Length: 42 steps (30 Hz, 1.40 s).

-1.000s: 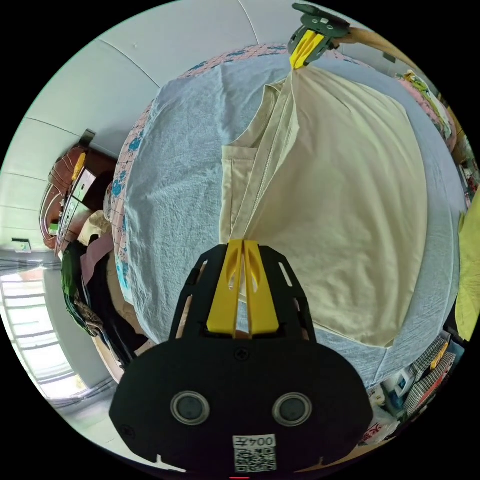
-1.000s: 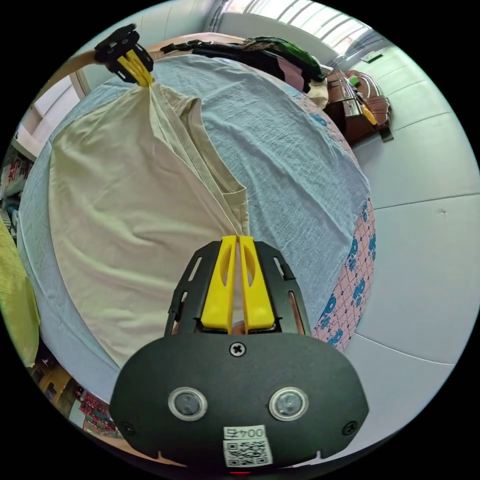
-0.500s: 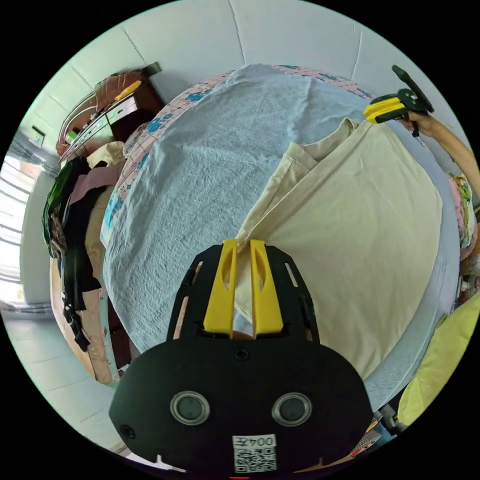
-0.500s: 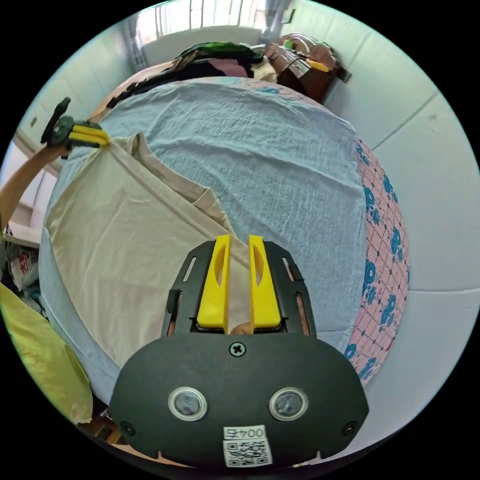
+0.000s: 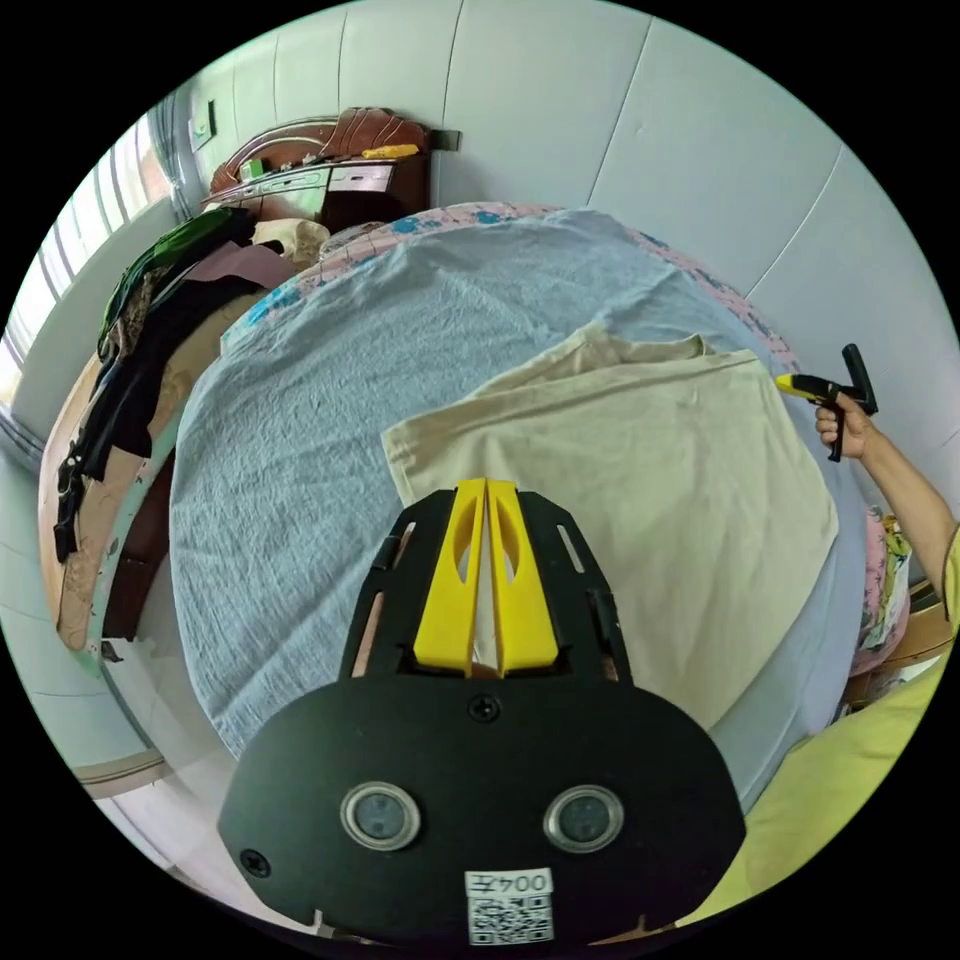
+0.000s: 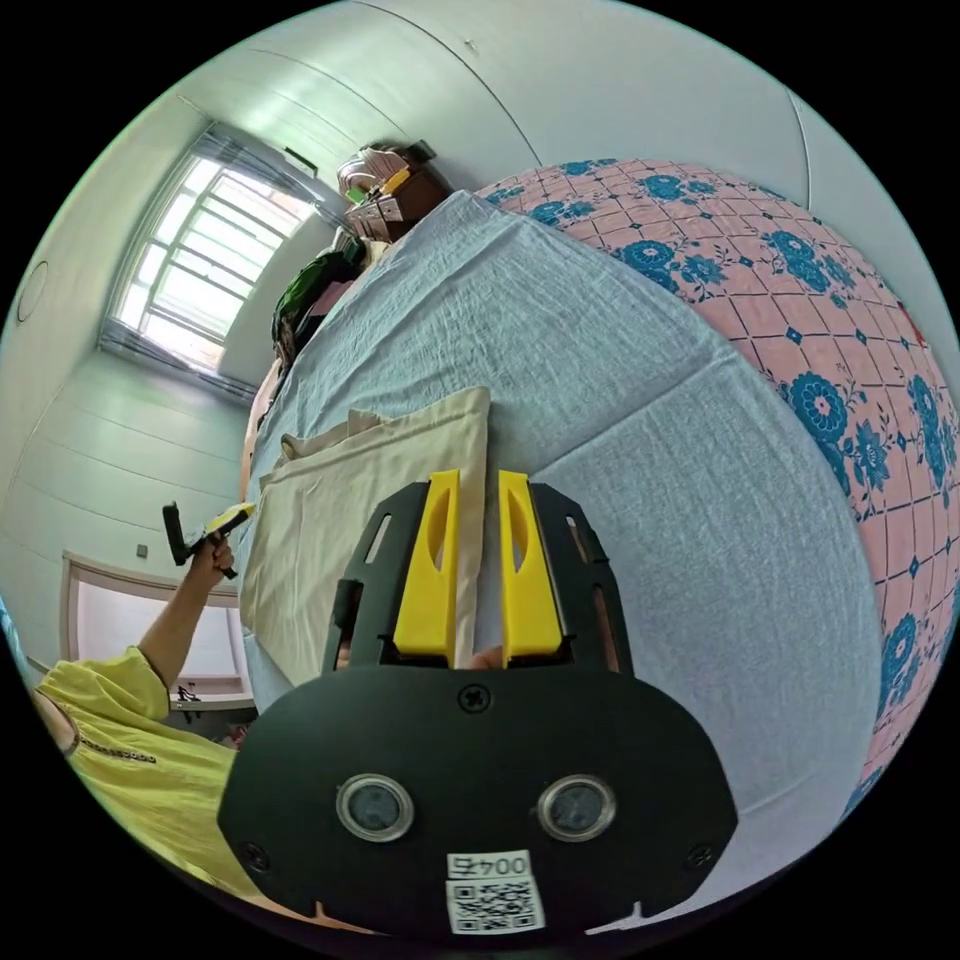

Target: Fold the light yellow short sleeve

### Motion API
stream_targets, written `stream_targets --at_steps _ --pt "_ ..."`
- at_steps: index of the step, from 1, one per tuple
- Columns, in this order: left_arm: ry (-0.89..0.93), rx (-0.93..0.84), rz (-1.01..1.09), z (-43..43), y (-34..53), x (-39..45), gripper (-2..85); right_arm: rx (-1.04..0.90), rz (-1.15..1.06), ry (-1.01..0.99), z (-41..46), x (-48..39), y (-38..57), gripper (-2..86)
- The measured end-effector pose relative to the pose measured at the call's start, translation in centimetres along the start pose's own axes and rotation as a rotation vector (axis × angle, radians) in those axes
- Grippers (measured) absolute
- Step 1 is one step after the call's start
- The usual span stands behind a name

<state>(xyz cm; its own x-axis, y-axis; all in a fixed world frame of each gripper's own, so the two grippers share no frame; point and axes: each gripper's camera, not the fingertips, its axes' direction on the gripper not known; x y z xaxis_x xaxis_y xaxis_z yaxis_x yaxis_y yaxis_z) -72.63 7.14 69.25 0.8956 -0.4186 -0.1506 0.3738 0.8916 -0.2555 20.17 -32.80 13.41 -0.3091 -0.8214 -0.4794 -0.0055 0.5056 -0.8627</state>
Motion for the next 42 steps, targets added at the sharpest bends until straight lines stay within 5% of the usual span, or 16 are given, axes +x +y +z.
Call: stream_targets --at_steps 7,10,18,23,31,37,42 --pt "-0.004 0.007 -0.004 0.0 2.5 -1.9 0.3 -0.077 -0.079 0.015 1.0 -1.6 -1.4 1.4" --pt "-0.030 -0.004 0.039 -0.4 3.0 -2.1 0.3 -0.047 -0.120 0.174 0.7 -3.3 -1.8 0.4" --pt "-0.021 0.009 0.015 -2.0 4.7 -3.4 0.3 -0.016 -0.123 0.385 0.0 -6.5 -0.6 6.9" --pt "-0.028 0.095 0.058 -4.8 5.7 -3.6 0.3 -0.101 -0.278 0.317 -1.9 -13.3 7.0 9.7" --pt "-0.173 -0.034 0.125 -4.0 4.7 -5.0 0.3 -0.283 -0.309 0.448 3.6 -15.5 15.5 8.1" --pt "-0.133 0.019 0.066 -8.9 6.6 -6.4 0.2 -0.345 -0.327 0.450 4.1 -16.7 15.0 8.2" --pt "0.036 0.042 0.240 -13.3 11.0 -1.4 0.2 -0.338 -0.319 0.442 4.1 -17.4 15.3 8.2"
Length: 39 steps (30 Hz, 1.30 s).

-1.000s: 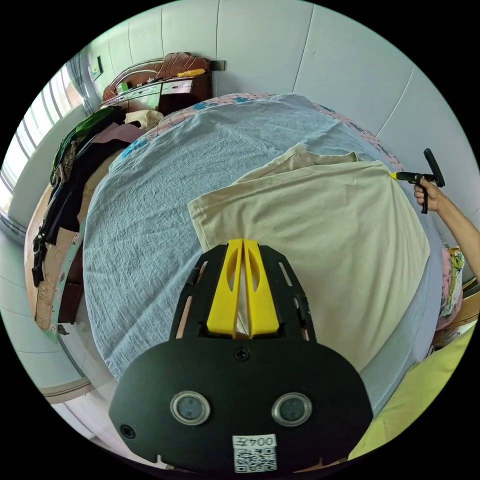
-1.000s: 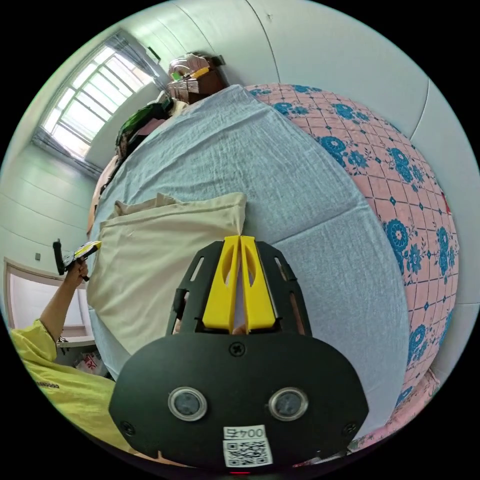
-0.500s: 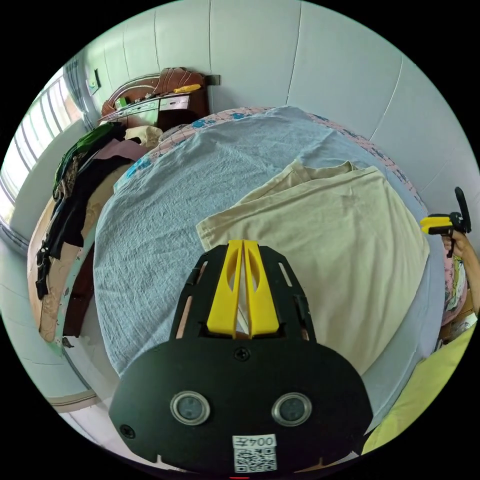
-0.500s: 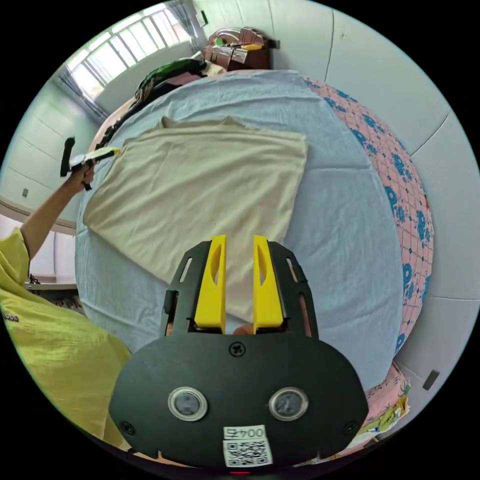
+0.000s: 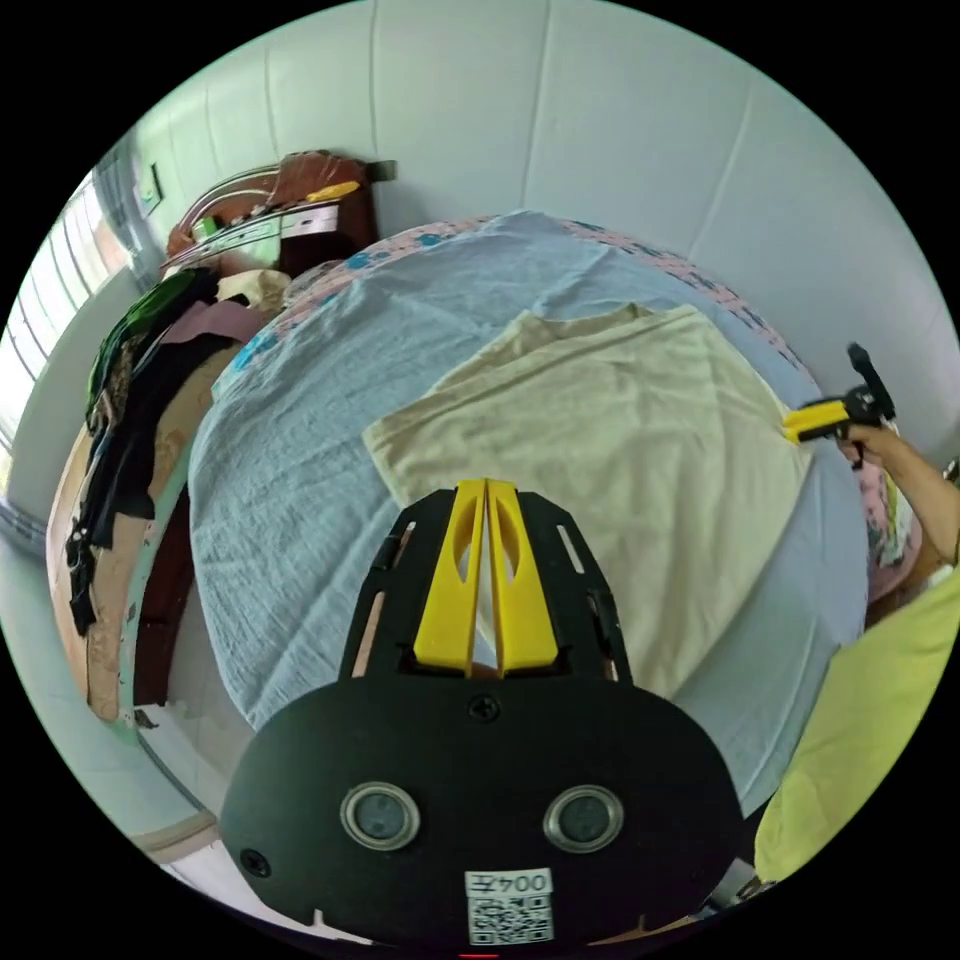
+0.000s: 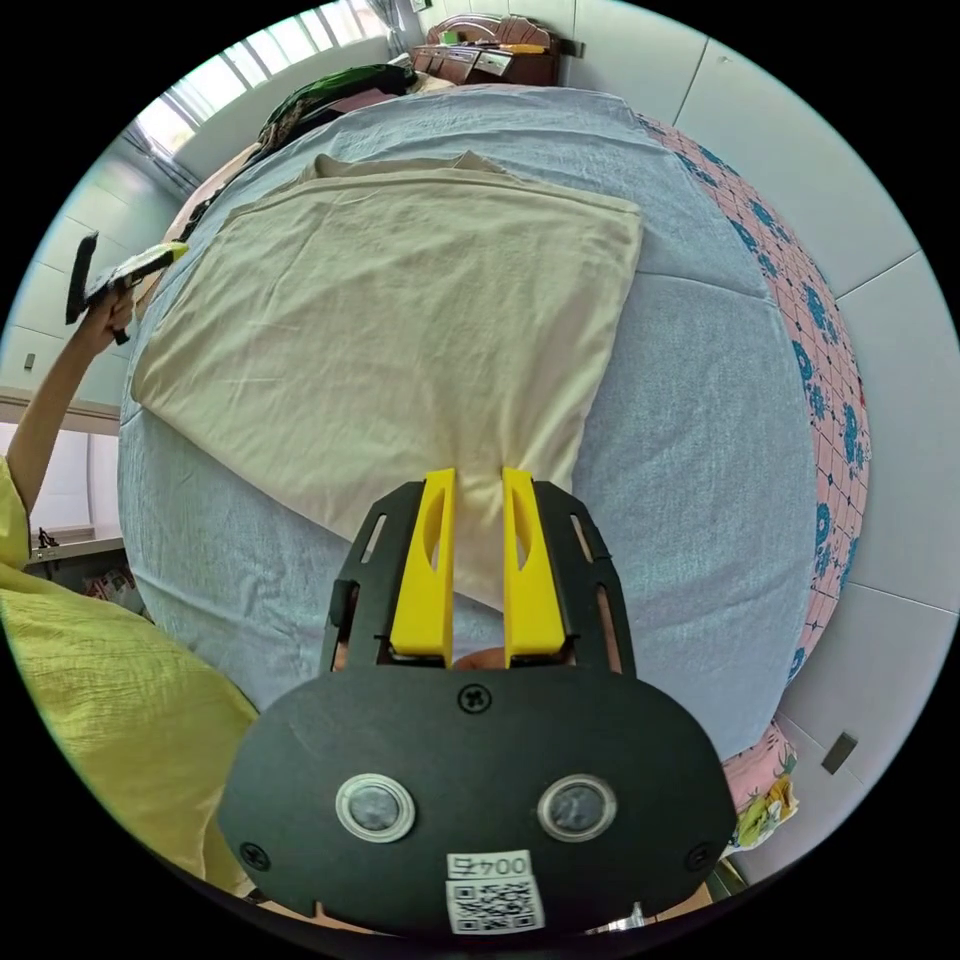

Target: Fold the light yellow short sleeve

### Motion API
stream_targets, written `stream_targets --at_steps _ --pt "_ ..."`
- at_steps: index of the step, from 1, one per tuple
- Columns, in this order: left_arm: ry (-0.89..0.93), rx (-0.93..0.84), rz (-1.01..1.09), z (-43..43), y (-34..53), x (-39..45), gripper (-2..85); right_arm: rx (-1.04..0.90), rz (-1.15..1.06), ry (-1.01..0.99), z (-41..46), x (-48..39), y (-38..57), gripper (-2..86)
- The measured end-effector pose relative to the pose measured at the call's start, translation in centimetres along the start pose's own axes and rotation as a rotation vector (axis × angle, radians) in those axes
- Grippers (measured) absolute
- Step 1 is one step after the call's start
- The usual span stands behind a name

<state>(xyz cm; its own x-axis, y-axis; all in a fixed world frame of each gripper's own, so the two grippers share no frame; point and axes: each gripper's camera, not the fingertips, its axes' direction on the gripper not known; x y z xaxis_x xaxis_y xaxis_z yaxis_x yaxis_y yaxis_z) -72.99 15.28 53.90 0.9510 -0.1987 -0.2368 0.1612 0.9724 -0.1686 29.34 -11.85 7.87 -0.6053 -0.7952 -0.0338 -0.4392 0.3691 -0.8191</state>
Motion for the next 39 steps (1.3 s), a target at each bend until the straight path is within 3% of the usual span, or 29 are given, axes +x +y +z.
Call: stream_targets --at_steps 2,5,9,13,17,23,30,39 --pt "-0.046 -0.081 0.079 -0.2 2.5 2.6 0.2 0.015 0.022 -0.004 -0.1 -0.3 0.3 8.1" --pt "-0.195 -0.180 0.014 -0.8 5.5 1.7 0.3 0.019 0.037 -0.007 -0.3 -0.7 0.6 8.1" --pt "-0.039 -0.008 -0.104 -7.1 8.9 0.6 0.6 0.013 0.043 -0.008 -0.6 -1.1 0.8 8.0" --pt "0.024 -0.080 -0.127 -9.2 14.1 2.6 2.0 0.034 0.064 -0.010 -1.0 -1.3 1.5 7.6" --pt "0.027 -0.028 -0.167 -10.7 17.0 4.1 3.8 0.026 0.064 0.002 -1.5 -1.8 1.9 7.4" --pt "-0.010 -0.073 -0.091 -11.0 16.1 5.0 5.9 0.026 0.064 0.010 -2.3 -2.1 2.8 6.8" --pt "-0.005 -0.096 -0.053 -12.4 15.2 5.3 2.2 -0.013 0.037 0.031 -3.3 -2.2 3.5 6.5" --pt "0.151 -0.102 -0.105 -14.1 15.6 2.7 1.3 0.003 0.031 0.024 -5.0 -1.1 6.2 6.3"
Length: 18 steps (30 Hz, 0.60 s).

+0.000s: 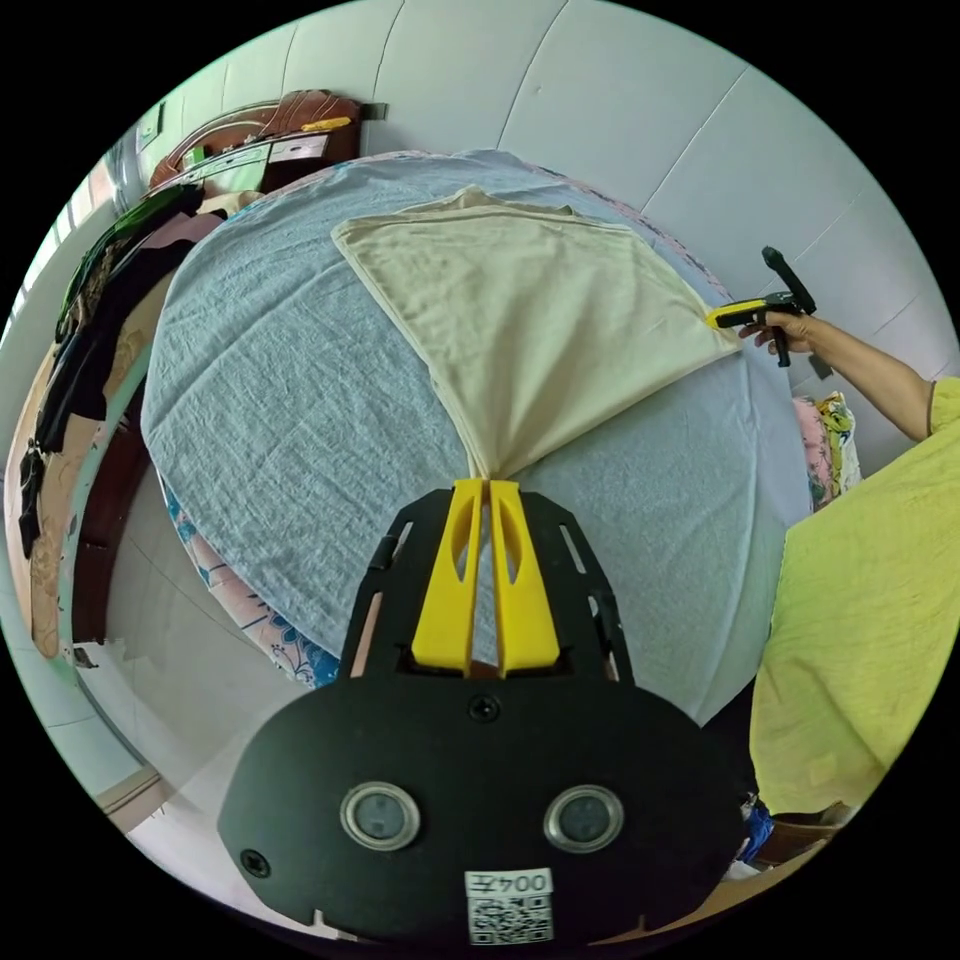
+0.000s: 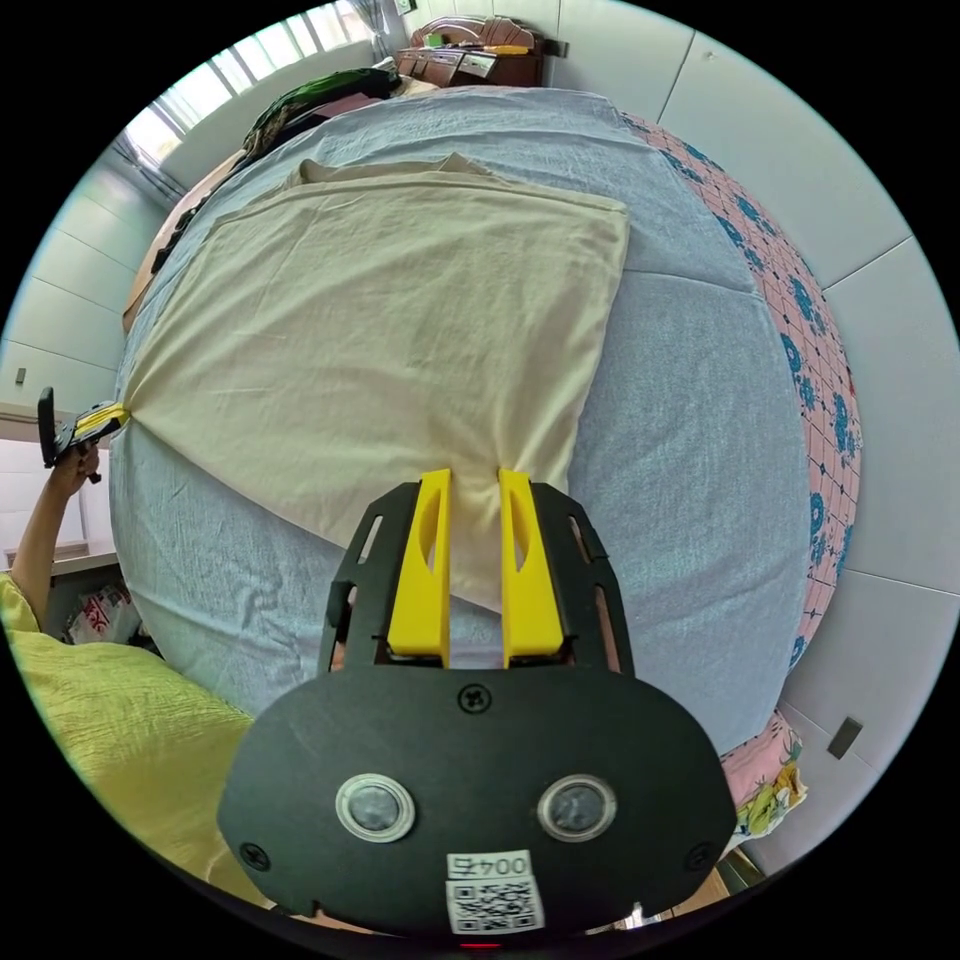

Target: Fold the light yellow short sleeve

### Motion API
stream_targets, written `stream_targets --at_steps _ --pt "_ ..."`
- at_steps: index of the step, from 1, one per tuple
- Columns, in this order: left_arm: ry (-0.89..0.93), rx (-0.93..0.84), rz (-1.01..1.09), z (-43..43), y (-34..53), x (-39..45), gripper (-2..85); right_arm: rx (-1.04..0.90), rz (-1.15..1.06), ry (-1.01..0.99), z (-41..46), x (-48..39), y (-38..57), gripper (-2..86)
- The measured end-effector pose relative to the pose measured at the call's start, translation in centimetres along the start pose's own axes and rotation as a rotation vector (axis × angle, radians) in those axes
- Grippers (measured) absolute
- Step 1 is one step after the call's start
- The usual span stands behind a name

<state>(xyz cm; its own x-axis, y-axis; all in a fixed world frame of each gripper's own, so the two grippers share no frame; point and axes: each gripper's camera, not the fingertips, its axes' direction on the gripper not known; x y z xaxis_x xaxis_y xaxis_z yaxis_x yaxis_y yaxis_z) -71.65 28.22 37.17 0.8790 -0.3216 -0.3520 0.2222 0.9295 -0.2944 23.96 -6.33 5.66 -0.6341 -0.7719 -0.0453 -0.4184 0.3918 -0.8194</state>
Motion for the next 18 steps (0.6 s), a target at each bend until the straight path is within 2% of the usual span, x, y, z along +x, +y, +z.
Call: stream_targets --at_steps 5,7,11,16,18 --pt "-0.038 -0.047 -0.025 -3.2 -1.0 0.7 0.7 0.007 0.025 -0.051 -1.2 1.8 1.8 6.7" --pt "-0.048 0.029 -0.039 -5.5 -1.6 1.3 0.5 0.035 0.052 -0.065 -2.0 2.8 3.0 6.4" --pt "-0.075 0.167 -0.002 -7.8 -5.0 4.9 0.3 0.213 0.138 -0.086 -5.6 6.4 8.2 7.6" --pt "-0.162 -0.074 -0.081 -2.2 -7.3 6.2 0.3 0.282 0.268 -0.238 -6.0 10.9 15.8 9.7" --pt "-0.159 -0.032 -0.127 -2.9 -7.3 6.6 0.3 0.305 0.286 -0.272 -5.9 11.7 18.1 9.7"
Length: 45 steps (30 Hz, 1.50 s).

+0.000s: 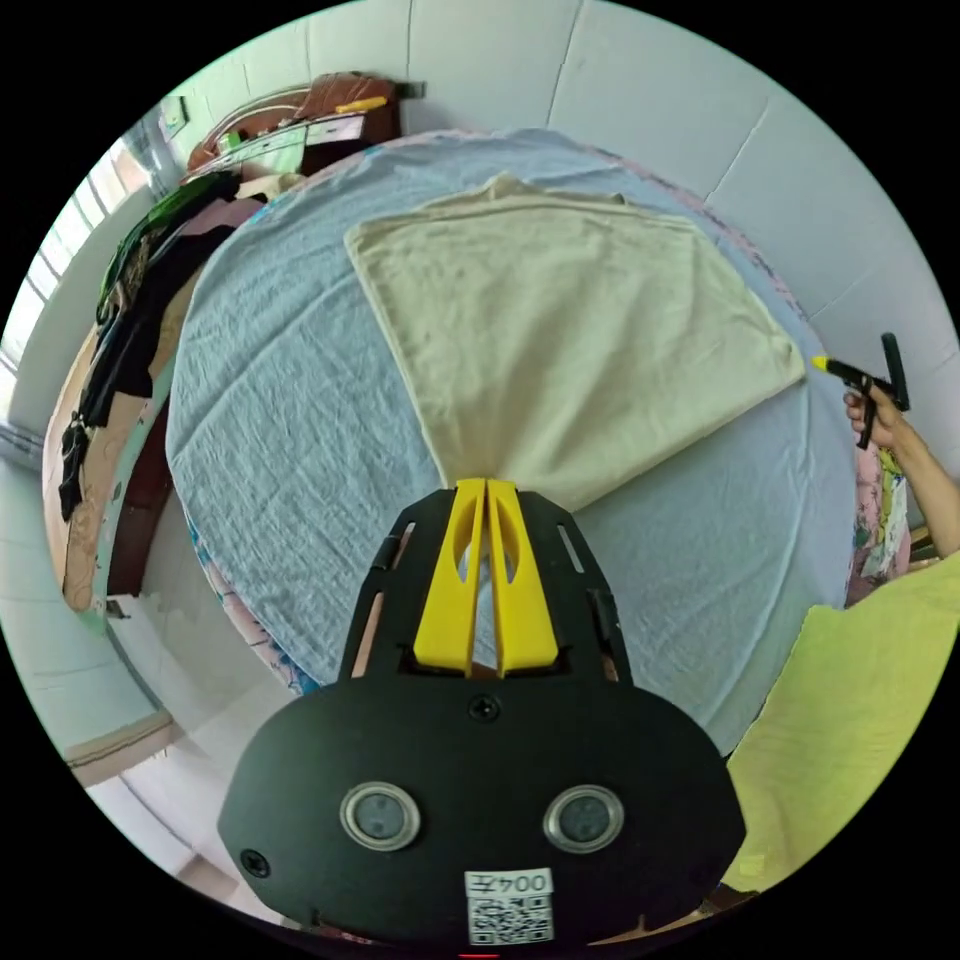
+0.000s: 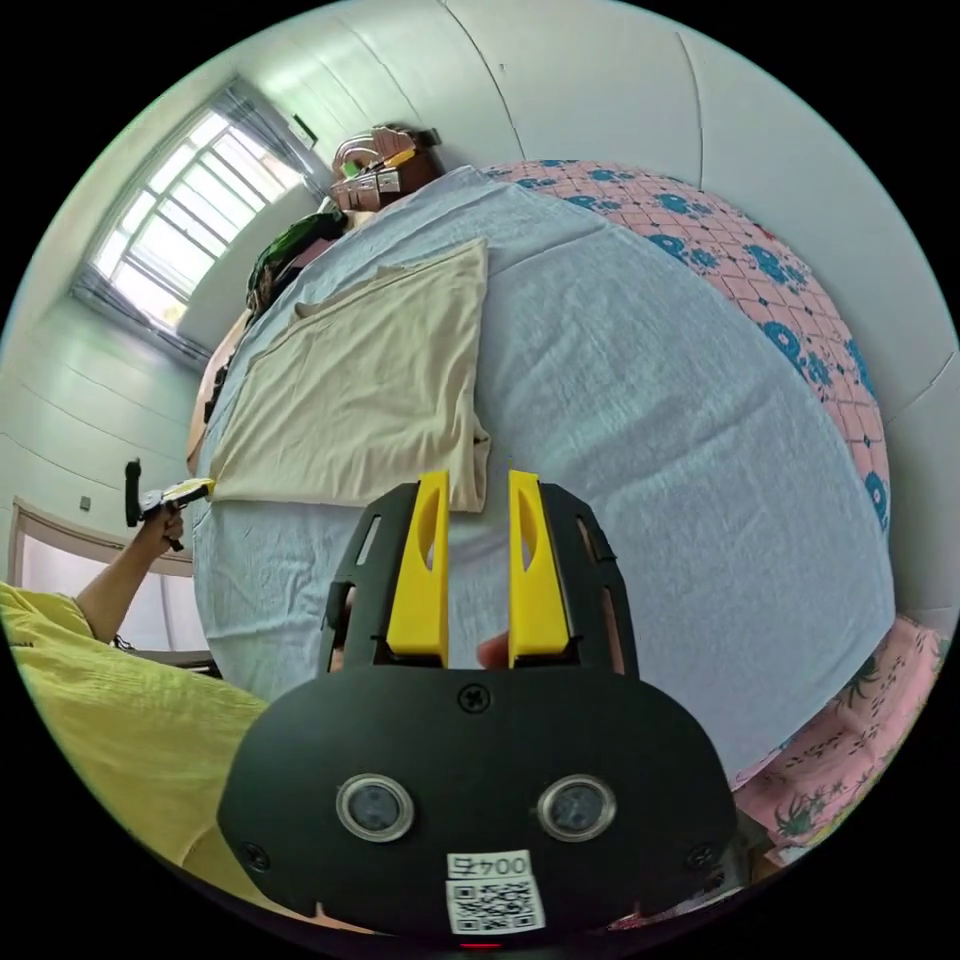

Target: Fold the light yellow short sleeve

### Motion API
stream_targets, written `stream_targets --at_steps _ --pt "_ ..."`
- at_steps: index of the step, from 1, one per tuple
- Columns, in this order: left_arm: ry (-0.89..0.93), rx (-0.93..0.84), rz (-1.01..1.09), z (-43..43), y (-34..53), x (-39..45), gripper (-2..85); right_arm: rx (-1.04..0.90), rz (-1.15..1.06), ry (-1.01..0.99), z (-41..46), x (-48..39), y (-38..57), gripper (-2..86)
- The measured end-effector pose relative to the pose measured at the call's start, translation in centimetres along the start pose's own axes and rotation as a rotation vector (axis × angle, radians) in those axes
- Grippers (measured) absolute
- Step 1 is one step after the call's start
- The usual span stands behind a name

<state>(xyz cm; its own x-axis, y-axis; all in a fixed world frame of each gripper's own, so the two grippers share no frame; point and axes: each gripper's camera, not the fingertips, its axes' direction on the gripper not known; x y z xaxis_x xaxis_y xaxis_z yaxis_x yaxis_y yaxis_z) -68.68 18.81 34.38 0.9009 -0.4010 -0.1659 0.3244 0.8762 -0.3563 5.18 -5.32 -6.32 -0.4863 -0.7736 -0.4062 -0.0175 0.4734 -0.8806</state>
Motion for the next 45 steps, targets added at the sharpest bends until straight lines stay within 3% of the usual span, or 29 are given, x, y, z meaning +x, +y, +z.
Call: stream_targets --at_steps 6,14,19,25,31,40,45 --pt "-0.032 0.146 0.024 -4.7 -2.8 6.3 0.2 0.033 0.058 -0.169 -0.8 3.1 2.6 9.5" --pt "-0.034 0.006 0.236 0.5 -9.9 19.4 0.2 -0.008 0.065 -0.182 -1.5 4.9 2.8 5.6" --pt "-0.038 0.000 0.218 1.3 -11.1 21.2 0.2 -0.042 0.003 -0.052 -2.1 4.7 3.1 3.7" --pt "-0.082 -0.007 0.258 1.2 -12.8 24.0 0.2 -0.024 0.054 -0.102 -4.1 6.2 3.6 5.0" --pt "-0.081 0.001 0.237 0.9 -14.4 25.9 0.2 0.093 -0.078 -0.067 -7.0 3.1 0.6 5.3" --pt "-0.060 0.009 0.216 0.3 -16.9 28.3 0.3 -0.007 -0.026 -0.074 -4.3 4.2 -3.7 7.8" --pt "-0.038 0.012 0.202 -0.2 -18.3 29.4 0.3 -0.068 -0.018 -0.028 -3.0 4.7 -4.4 0.9"
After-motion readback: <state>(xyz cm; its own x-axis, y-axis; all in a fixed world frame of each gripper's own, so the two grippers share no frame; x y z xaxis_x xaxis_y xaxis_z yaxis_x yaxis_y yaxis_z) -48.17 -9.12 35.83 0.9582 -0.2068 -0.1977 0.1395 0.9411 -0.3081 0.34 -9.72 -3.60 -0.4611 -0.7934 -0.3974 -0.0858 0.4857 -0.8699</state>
